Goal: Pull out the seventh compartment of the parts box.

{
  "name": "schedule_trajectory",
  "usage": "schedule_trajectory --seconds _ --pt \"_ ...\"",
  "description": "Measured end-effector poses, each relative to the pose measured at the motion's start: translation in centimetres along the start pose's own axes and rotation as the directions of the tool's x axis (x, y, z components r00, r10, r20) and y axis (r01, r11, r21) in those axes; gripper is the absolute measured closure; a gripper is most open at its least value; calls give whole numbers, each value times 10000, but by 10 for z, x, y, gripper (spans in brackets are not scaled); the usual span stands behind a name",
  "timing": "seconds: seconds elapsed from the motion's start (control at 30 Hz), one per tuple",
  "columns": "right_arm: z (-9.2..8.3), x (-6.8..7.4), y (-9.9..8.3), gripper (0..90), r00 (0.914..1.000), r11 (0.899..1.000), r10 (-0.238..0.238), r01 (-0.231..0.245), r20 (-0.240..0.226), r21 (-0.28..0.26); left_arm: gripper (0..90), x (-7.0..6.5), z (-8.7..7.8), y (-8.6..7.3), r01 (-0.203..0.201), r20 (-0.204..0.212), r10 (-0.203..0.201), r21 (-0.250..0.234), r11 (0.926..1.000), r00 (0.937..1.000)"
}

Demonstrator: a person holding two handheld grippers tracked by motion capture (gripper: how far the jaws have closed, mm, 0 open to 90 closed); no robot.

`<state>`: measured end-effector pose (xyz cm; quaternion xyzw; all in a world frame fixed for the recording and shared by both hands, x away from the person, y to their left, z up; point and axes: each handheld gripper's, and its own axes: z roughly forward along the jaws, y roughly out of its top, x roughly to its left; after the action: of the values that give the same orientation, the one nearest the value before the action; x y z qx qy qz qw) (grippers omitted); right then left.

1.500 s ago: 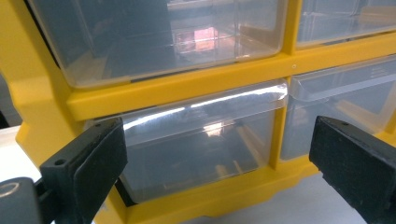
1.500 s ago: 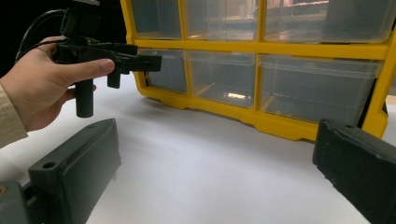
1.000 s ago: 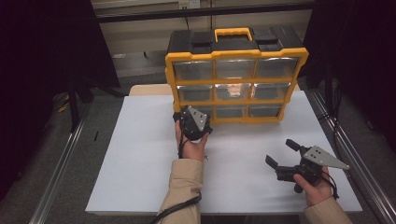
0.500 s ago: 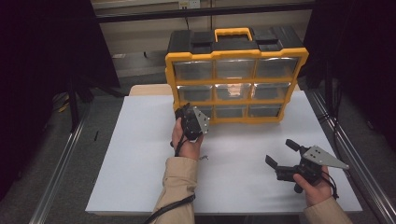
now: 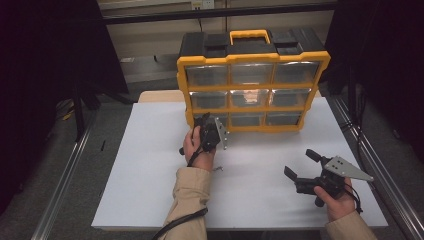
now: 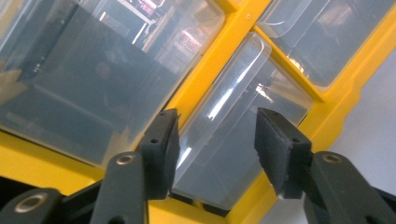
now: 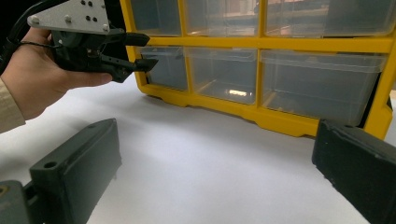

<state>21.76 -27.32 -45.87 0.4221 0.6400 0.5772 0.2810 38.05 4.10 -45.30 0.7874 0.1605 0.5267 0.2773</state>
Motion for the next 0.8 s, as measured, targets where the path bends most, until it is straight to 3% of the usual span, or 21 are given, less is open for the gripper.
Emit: schedule_trajectory --seconds 0.03,0.07,0.1,0.53,0.8 --pt "0 0 0 8 10000 10000 2 -2 25 7 510 2 -2 1 -363 -117 366 296 9989 9993" --pt "0 0 0 8 10000 10000 -2 2 14 4 517 2 -2 1 -363 -117 366 296 9989 9993" --pt "0 0 0 9 10000 10000 -31 31 8 3 521 3 -1 3 -618 -187 622 217 9979 9979" --pt "0 -1 0 11 10000 10000 -69 69 45 21 634 0 3 4 -798 -242 802 165 9967 9965" --pt "0 -1 0 11 10000 10000 -57 57 45 28 644 -3 8 2 -812 -302 818 181 9965 9962"
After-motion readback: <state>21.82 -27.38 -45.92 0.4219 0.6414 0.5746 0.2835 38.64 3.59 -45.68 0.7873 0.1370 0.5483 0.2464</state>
